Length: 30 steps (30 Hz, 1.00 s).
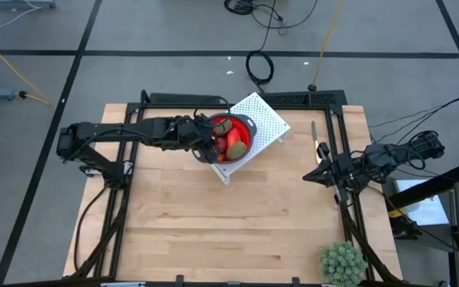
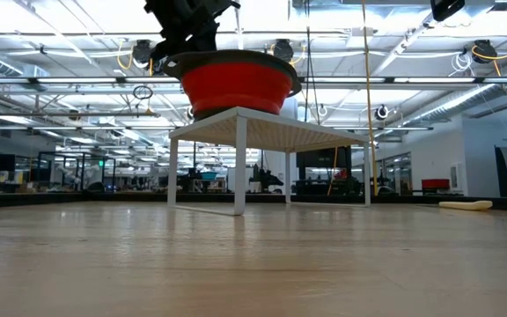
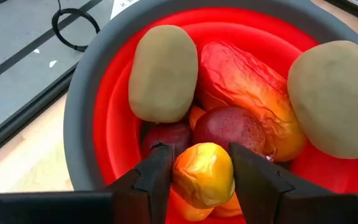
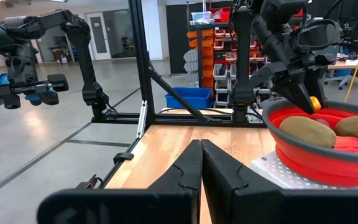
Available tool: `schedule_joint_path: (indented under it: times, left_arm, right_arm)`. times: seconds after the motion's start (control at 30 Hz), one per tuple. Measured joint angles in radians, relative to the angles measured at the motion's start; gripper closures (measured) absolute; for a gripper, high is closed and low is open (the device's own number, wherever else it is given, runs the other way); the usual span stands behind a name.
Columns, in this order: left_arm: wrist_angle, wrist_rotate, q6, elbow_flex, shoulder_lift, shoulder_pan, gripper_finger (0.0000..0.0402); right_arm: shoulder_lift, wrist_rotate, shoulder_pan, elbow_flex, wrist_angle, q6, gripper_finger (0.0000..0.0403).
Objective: Pick & Place Fruit
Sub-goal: Put the pear into the red strainer bowl on the shelf, then put the yellow table knife on the shelf
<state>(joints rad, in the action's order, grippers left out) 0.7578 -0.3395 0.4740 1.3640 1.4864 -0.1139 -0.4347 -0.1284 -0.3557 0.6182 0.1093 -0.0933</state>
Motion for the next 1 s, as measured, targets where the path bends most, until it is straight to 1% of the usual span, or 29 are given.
schedule_joint_path:
  times: [0.27,0.4,0.6,0.73,0.83,0.93,1.0]
  left_arm:
    - [0.000,0.001,0.000,0.000,0.000,0.000,0.0204]
    - [-0.003,0.001,0.003,0.012,-0.020,0.000,0.0199]
    - [-0.021,-0.001,-0.002,0.053,-0.095,0.009,0.0224]
    - [-0.056,-0.002,-0.054,0.054,-0.155,0.028,0.0249]
    - [-0.058,-0.002,-0.097,0.054,-0.185,0.048,0.0272]
    - [-0.058,-0.002,-0.100,0.053,-0.213,0.071,0.0298]
    - [-0.059,-0.002,-0.110,0.053,-0.227,0.087,0.0315]
  right_arm:
    - [0.000,0.000,0.000,0.000,-0.001,0.000,0.0402]
    - [-0.003,0.001,0.000,0.000,-0.027,0.000,0.0402]
    - [-0.020,0.000,0.000,0.000,-0.030,0.000,0.0401]
    - [-0.045,-0.008,0.001,0.000,-0.029,0.000,0.0401]
    - [-0.073,-0.047,0.001,0.000,-0.021,-0.010,0.0401]
    - [-0.100,-0.104,0.001,0.000,-0.014,-0.026,0.0401]
    - [-0.115,-0.113,0.002,0.000,-0.004,-0.026,0.0401]
